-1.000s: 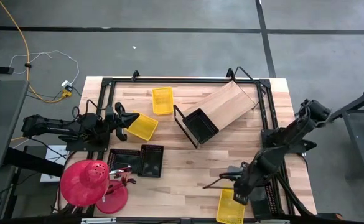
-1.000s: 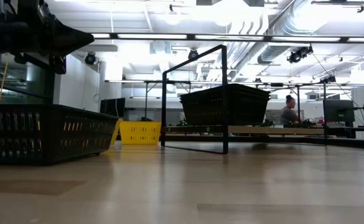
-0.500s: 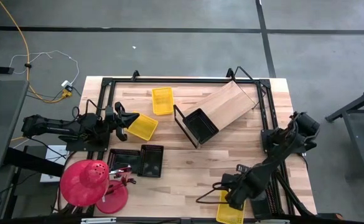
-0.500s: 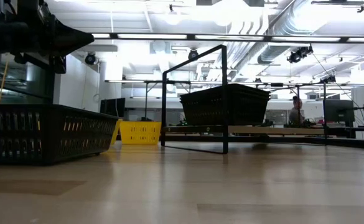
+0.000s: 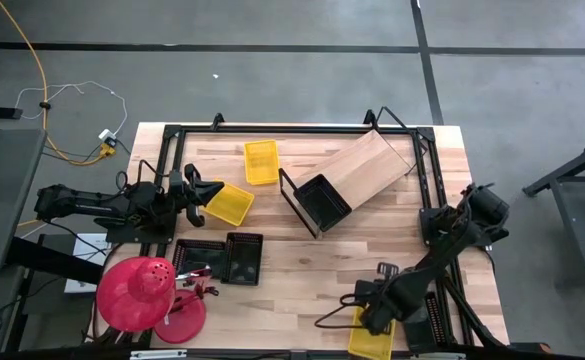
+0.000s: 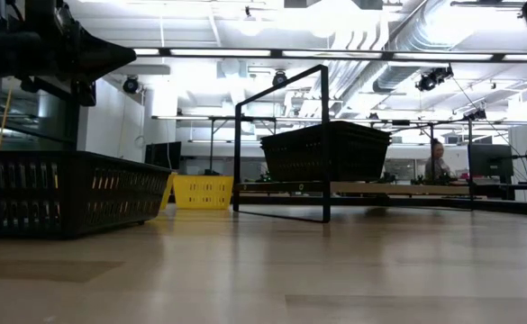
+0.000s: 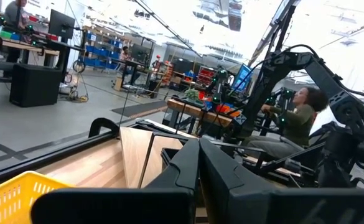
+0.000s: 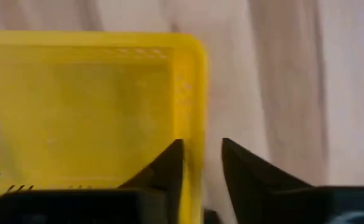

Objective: Stack baskets on shelf by color
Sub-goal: Put the right yellow bin on the shelf

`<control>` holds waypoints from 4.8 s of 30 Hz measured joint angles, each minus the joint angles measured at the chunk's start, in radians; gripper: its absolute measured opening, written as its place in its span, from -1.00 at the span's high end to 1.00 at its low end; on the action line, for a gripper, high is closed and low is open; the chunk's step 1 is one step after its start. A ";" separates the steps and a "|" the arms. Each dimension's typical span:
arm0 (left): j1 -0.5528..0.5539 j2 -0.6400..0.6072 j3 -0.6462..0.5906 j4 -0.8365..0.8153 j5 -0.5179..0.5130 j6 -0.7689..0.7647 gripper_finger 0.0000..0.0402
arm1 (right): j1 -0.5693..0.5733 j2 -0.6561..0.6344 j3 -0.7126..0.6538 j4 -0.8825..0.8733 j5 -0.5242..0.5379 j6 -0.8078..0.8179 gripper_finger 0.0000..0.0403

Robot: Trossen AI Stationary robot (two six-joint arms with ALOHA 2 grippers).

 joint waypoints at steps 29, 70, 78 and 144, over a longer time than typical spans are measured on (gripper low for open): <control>0.000 0.000 0.000 -0.013 0.030 -0.016 1.00 | -1.055 -0.369 0.400 -0.443 0.308 -1.846 1.00; 0.000 0.000 0.000 -0.007 -0.052 -0.026 1.00 | -1.199 -0.035 0.337 -0.300 -0.014 -1.999 0.98; 0.000 0.000 0.000 -0.008 -0.052 -0.026 1.00 | -1.199 -0.008 0.337 -0.273 -0.003 -1.969 0.68; 0.001 0.000 0.000 0.019 -0.076 0.000 1.00 | -0.859 -0.609 -0.383 0.082 -0.010 -0.742 1.00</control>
